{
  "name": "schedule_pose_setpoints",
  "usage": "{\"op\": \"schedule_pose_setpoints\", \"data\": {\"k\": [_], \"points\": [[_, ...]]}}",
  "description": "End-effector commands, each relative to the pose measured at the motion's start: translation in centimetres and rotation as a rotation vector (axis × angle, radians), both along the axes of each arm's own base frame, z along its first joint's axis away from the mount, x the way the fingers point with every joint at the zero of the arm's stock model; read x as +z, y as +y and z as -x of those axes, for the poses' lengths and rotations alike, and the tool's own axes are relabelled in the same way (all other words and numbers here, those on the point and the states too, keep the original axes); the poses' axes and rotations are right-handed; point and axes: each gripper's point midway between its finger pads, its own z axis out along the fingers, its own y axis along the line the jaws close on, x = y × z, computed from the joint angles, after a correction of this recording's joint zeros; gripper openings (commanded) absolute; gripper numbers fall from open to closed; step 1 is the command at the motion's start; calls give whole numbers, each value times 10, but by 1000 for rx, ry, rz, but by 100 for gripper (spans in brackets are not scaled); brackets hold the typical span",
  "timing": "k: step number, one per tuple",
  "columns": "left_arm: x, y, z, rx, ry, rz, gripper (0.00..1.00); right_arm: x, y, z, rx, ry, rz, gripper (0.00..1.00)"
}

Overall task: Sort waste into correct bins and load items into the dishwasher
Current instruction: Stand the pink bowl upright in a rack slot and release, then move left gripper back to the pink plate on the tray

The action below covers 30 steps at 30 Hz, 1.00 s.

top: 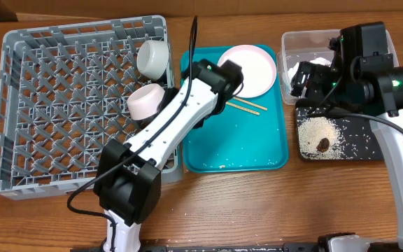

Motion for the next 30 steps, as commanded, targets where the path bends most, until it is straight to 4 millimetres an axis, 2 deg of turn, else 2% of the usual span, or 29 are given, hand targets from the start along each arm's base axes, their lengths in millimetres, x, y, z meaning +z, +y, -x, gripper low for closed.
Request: {"op": "schedule_pose_setpoints", "data": {"k": [1,7,10,16,23,30], "points": [[3,-5,-11,-89,32,7,61,9,-1,-3,2,-30,4,100],[4,13,-27,-198,99,-38,60,9,-1,-3,2,-30,4,100],[4,25,-38,-281,155,-64,63,9,-1,-3,2,-30,4,100],[4,35,-57,-304,125,-59,67,9,-1,-3,2,-30,4,100],[4,35,-60,-279,99,-45,66,9,-1,-3,2,-30,4,100],[-10,17,-48,-214,109,117,63,9,-1,-3,2,-30,4,100]]}}
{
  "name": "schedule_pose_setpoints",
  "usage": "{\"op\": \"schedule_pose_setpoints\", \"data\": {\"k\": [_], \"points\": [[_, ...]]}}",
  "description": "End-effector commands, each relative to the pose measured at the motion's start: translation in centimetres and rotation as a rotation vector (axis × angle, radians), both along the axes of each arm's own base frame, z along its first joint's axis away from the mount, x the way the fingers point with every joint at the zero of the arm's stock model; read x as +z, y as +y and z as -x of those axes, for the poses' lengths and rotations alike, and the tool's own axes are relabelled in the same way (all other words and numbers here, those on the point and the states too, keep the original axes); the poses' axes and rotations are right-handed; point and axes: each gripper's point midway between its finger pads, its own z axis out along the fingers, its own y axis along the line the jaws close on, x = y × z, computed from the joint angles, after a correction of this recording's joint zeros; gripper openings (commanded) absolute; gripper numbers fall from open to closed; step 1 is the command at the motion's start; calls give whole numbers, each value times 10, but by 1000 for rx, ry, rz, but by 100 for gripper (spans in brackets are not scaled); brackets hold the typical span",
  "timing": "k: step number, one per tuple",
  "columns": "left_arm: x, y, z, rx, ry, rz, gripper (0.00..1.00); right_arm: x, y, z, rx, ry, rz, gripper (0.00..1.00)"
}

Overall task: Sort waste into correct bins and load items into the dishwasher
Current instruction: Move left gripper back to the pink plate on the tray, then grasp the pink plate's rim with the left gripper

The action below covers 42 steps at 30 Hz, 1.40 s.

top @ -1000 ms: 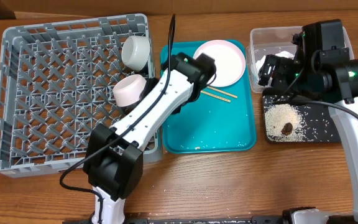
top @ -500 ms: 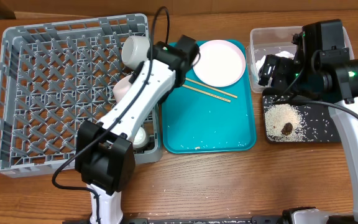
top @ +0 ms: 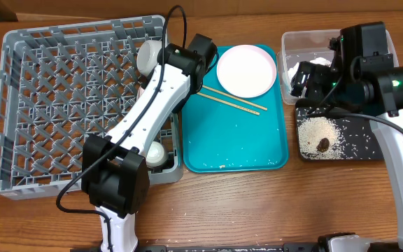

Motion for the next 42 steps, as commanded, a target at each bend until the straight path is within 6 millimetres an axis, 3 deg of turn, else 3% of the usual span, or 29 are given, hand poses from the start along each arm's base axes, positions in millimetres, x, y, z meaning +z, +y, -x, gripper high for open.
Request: {"op": "schedule_pose_setpoints", "data": {"k": [1,4,7,11,13,15,18,19,26,29,35,42], "points": [[-4,-14,1,67,-13,108,63,9,-1,-3,2,-30,5,100],[6,-17,-5,86,-51,133,65,9,-1,-3,2,-30,5,100],[31,-35,-17,88,-113,238,66,9,-1,-3,2,-30,5,100],[64,-92,-39,95,-195,595,55,9,-1,-3,3,-30,5,100],[73,-127,-47,107,-199,807,48,9,-1,-3,3,-30,5,100],[75,-144,-58,139,-223,911,41,9,-1,-3,2,-30,5,100],[52,-149,-79,302,-293,925,47,9,-1,-3,2,-30,5,100],[28,-154,-87,353,-282,926,50,9,-1,-3,2,-30,5,100],[-53,-169,-97,438,-191,898,49,9,-1,-3,2,-30,5,100],[-69,-172,-100,439,-182,889,47,9,-1,-3,2,-30,5,100],[-83,-181,-112,425,-206,911,29,9,-1,-3,2,-30,5,100],[-110,-181,-113,491,-206,894,24,9,-1,-3,2,-30,5,100]]}}
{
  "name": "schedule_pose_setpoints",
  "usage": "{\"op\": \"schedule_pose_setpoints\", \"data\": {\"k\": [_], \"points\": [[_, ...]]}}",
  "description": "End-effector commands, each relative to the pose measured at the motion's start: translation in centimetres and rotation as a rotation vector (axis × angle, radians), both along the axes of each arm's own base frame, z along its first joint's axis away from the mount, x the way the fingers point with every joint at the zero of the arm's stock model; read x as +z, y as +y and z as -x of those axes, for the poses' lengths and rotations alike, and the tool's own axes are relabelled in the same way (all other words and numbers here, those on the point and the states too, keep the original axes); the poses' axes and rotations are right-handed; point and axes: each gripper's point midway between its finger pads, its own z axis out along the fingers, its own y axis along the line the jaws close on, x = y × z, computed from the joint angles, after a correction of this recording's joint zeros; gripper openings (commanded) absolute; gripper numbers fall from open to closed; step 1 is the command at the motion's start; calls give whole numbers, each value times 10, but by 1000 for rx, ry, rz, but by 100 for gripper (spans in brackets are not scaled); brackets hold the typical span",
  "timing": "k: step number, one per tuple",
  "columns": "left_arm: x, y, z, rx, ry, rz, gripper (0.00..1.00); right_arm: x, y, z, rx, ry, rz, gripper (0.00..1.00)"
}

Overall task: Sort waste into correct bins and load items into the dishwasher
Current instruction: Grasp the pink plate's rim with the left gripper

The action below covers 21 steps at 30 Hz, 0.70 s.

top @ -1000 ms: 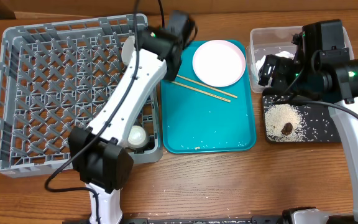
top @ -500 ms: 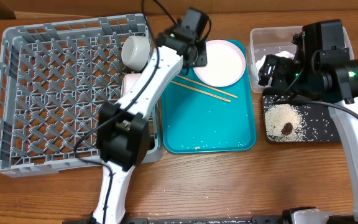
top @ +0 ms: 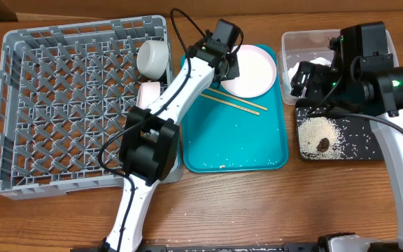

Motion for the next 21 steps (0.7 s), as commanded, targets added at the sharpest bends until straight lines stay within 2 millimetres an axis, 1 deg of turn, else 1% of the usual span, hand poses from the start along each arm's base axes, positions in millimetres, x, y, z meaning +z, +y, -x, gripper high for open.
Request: {"op": "schedule_pose_setpoints", "data": {"k": [1,3,8,13,17,18,21], "points": [[-26,2,2,60,46,-13,25,9,-1,-2,2,-30,5,100],[-26,9,-1,90,41,-23,26,9,-1,-2,2,-30,5,100],[-21,18,-7,119,32,-14,32,9,-1,-2,2,-30,5,100],[-19,23,-10,127,32,-10,36,9,-1,-2,2,-30,5,100],[-8,24,-12,124,24,-11,38,9,-1,-2,2,-30,5,100],[-1,25,-13,120,18,-17,39,9,-1,-2,2,-30,5,100],[6,35,-14,142,14,-50,40,9,-1,-2,2,-30,5,100]]}}
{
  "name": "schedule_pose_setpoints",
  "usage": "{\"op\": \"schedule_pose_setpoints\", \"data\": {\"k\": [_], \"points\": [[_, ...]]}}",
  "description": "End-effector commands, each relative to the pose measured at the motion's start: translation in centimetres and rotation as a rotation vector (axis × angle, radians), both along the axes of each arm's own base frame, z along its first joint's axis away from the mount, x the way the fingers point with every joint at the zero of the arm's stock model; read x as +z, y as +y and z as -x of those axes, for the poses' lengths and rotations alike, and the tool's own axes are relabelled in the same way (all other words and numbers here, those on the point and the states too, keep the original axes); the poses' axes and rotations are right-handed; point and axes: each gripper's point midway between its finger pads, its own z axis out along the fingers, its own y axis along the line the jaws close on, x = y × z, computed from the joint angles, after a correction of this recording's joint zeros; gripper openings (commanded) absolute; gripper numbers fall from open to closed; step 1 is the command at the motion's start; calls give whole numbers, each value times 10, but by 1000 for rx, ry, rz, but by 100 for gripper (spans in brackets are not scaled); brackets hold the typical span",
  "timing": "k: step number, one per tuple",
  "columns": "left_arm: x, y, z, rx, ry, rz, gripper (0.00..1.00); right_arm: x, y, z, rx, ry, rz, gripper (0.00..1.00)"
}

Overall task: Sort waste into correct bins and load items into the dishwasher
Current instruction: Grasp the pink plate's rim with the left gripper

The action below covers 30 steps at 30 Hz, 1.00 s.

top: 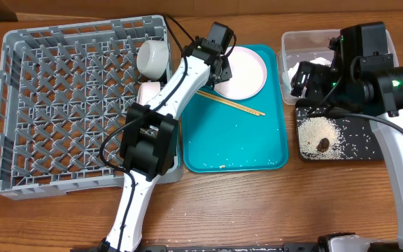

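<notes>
A pink plate [247, 70] lies at the back of the teal tray [257, 150]. It sits off the tray's right wall. My left gripper [220, 68] is at the plate's left rim and appears shut on it; the wrist hides the fingers. Two chopsticks [233, 103] lie on the tray just in front of the plate. In the grey dish rack [61, 105] a white bowl [152, 58] stands at the right edge, with a pink bowl [145, 89] below it, half hidden by my arm. My right gripper [301, 80] hovers over the clear bin [289, 42]; its jaws cannot be made out.
A white crumpled thing [312, 65] lies in the clear bin. In front of it, a black tray [359, 143] holds spilled rice [315, 129] and a brown scrap [324, 144]. A few crumbs dot the teal tray's front. My left arm crosses the rack's right edge.
My left gripper has dropped from the plate's upper left edge to its left rim. The plate has shifted a little to the left on the tray. The right arm is unchanged.
My left wrist was first over the tray beside the plate, with the pink bowl in the rack. Then it was back at the tray's far left corner near the white bowl. Then it stood at the plate's edge, and now the plate has shifted left. The right arm stayed still.
</notes>
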Motion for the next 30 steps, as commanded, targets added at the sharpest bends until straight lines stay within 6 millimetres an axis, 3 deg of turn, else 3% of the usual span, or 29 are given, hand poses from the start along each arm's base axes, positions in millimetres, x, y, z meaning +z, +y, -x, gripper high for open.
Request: {"op": "schedule_pose_setpoints", "data": {"k": [1,11,17,23,30], "points": [[26,10,-13,28,-61,-30,41,9,-1,-2,2,-29,4,100],[22,27,-7,60,-38,-108,41,9,-1,-2,2,-29,4,100],[10,27,-3,55,-24,-122,49,9,-1,-2,2,-29,4,100],[-2,23,-3,49,-23,-122,36,9,-1,-2,2,-29,4,100],[-20,21,-1,45,1,-127,32,9,-1,-2,2,-29,4,100]]}}
